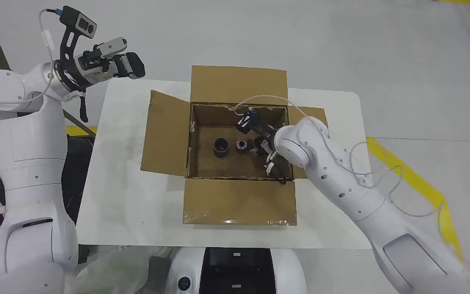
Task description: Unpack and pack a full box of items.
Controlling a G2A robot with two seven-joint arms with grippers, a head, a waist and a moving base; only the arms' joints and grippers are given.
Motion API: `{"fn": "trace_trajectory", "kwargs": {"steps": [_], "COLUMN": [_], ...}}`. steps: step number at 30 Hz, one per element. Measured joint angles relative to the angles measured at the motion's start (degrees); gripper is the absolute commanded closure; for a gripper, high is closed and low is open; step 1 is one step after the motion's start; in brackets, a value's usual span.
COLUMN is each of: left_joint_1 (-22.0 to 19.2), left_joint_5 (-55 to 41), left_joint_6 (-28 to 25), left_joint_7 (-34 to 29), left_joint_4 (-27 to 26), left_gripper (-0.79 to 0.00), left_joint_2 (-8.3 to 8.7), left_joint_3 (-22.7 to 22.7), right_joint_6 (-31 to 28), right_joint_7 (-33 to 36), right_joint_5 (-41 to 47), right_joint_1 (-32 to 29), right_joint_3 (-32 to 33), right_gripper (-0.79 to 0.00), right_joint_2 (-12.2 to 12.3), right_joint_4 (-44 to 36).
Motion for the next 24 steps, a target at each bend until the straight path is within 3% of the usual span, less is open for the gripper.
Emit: {"fn": "trace_trajectory", "kwargs": {"steps": [4,8,15,21,24], "left_joint_1": [0.0,0.0,0.0,0.0,0.0], "left_joint_5": [0.0,0.0,0.0,0.0,0.0], "left_joint_6": [0.0,0.0,0.0,0.0,0.0], "left_joint_7": [0.0,0.0,0.0,0.0,0.0], "left_joint_4": [0.0,0.0,0.0,0.0,0.0], "left_gripper": [-0.785,-0.785,-0.785,-0.785,-0.785], "left_joint_2": [0.0,0.0,0.0,0.0,0.0], "left_joint_3": [0.0,0.0,0.0,0.0,0.0], "right_joint_6": [-0.6,-1.0,-0.9,-1.8,-2.2], "right_joint_7": [0.0,0.0,-0.3,-0.8,-1.0], "right_joint_5": [0.8,1.3,1.8,3.3,3.8], "right_joint_1": [0.8,1.6,2.9,4.1,4.6], "right_joint_3": [-0.4,-1.0,-2.3,-2.8,-3.0], "right_gripper": [-0.56,-0.622,-0.616,-0.511,-0.345], "right_joint_2": [-0.6,-1.2,-2.4,-3.4,-3.9], "right_joint_4": [1.9,3.9,7.4,10.5,11.9]}}
